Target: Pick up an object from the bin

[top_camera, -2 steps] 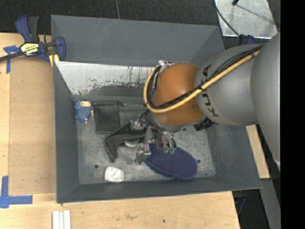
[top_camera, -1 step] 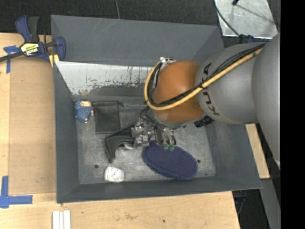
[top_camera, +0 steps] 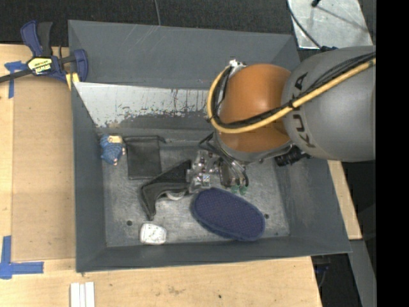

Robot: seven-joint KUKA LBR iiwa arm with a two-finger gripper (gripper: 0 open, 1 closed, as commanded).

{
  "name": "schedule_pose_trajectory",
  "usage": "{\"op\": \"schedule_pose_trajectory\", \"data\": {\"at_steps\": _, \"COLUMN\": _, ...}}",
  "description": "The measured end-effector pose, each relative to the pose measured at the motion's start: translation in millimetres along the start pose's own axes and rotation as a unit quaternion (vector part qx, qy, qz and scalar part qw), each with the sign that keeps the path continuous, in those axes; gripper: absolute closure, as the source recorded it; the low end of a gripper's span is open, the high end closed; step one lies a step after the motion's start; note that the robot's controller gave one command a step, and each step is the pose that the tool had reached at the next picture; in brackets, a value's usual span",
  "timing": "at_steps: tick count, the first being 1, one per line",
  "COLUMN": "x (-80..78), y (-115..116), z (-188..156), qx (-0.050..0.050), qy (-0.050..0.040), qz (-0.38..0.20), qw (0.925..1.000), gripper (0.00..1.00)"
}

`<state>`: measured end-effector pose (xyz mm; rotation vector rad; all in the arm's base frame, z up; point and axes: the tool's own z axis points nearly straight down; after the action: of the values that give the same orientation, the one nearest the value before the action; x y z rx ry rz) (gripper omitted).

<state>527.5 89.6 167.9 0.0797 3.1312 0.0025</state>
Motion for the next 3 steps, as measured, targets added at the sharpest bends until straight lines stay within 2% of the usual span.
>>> {"op": "schedule_pose_trajectory", "data": {"at_steps": 1, "x": 1.6, "y": -0.1, "z": 3.6, "qx": 0.0, "qy": 0.0035, "qz": 0.0, "qw": 1.0, "gripper": 0.0}}
{"op": "schedule_pose_trajectory", "data": {"at_steps": 2, "x": -40.4, "y": 12.3, "z": 83.6, "qx": 0.0, "qy": 0.0009, "qz": -0.046, "qw": 0.9989, "gripper": 0.0}}
{"op": "schedule_pose_trajectory", "data": {"at_steps": 3, "x": -40.2, "y": 12.8, "z": 84.6, "qx": 0.0, "qy": 0.0023, "qz": -0.046, "qw": 0.9989, "gripper": 1.0}}
